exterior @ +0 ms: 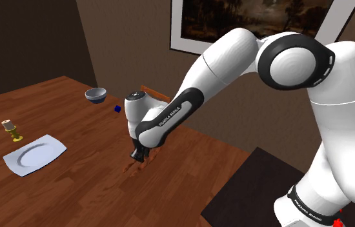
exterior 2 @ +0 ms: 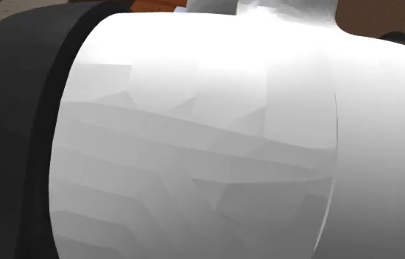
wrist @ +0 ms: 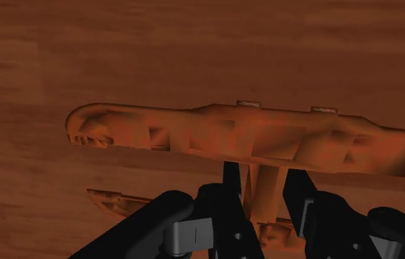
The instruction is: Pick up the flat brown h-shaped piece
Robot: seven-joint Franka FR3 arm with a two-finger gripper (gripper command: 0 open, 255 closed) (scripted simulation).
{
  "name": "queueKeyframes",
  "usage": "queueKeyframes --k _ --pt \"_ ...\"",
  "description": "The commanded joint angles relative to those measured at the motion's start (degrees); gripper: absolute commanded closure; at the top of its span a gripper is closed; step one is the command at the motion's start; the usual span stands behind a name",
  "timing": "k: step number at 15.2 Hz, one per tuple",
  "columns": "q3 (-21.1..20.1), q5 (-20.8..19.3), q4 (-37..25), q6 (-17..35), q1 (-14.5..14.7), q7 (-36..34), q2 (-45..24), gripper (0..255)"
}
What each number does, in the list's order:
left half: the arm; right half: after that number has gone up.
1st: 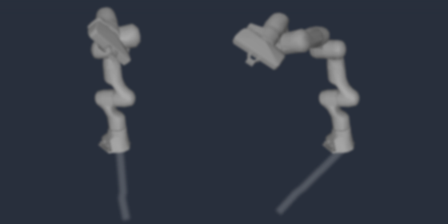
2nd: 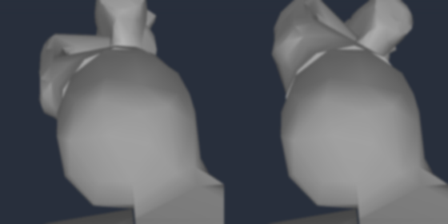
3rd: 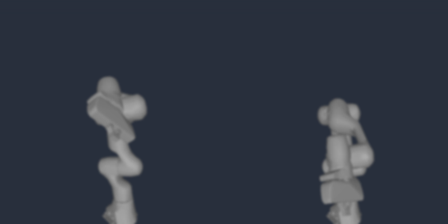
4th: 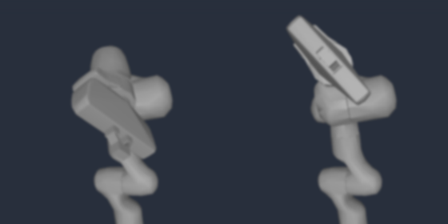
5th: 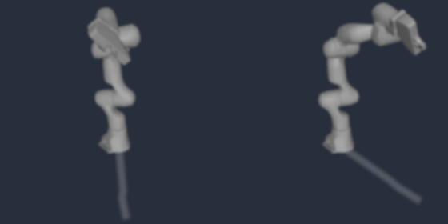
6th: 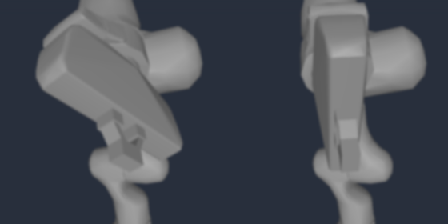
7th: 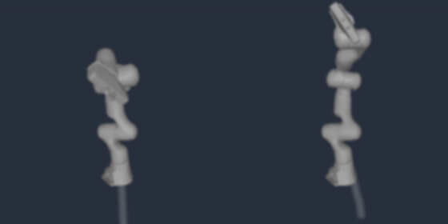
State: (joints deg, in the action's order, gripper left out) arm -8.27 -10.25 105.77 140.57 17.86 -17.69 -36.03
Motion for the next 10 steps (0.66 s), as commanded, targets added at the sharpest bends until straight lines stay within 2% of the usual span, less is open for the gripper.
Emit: queueKeyframes --k 1,10 --pt "-0.23 0.27 0.15 -1.11 -0.17 0.21 1.26 255" --pt "-0.91 1.19 0.37 -4.86 -0.65 0.88 5.26 255"
